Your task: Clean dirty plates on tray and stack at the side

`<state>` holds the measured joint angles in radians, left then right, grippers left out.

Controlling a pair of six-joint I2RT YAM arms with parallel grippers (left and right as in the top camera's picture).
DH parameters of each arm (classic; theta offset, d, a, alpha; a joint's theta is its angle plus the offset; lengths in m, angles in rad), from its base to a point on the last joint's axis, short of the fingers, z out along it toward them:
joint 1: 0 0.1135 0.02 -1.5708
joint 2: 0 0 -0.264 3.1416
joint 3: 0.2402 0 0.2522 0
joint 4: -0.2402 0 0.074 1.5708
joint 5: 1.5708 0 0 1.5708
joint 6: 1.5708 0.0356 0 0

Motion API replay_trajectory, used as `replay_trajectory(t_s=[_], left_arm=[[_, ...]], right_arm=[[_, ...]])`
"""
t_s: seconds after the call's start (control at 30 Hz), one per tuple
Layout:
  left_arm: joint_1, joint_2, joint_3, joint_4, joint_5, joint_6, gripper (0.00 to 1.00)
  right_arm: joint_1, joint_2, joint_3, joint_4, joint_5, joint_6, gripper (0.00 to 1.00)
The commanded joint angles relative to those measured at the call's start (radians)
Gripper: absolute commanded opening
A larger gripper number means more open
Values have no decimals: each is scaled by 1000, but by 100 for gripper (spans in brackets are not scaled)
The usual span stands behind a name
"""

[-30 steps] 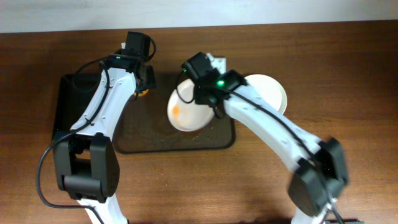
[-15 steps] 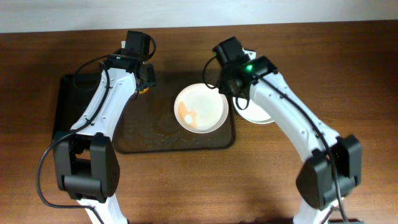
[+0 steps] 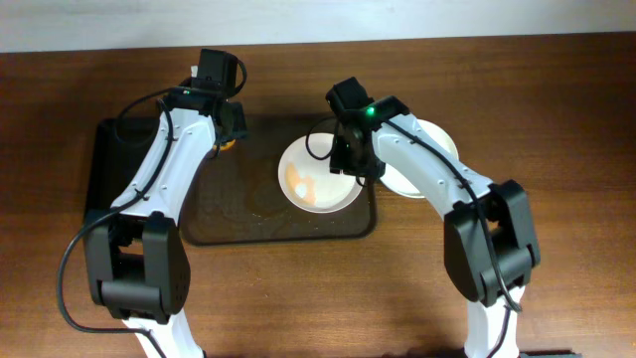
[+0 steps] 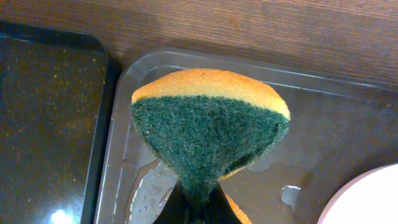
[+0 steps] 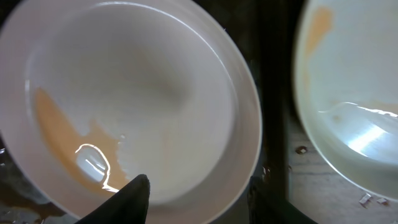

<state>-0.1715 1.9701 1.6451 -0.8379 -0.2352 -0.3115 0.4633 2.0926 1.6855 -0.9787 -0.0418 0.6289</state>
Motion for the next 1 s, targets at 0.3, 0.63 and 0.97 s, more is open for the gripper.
replay_trajectory(t_s=[0.3, 0.63, 0.97], left_arm=[[5, 1, -8, -6, -4, -10, 1], [5, 1, -8, -5, -4, -10, 1], [5, 1, -8, -5, -4, -10, 1]], right_arm=[[2, 69, -2, 36, 4, 8, 31], [8, 18, -3, -14, 148, 65, 42], [6, 106, -9, 37, 84, 68, 49]])
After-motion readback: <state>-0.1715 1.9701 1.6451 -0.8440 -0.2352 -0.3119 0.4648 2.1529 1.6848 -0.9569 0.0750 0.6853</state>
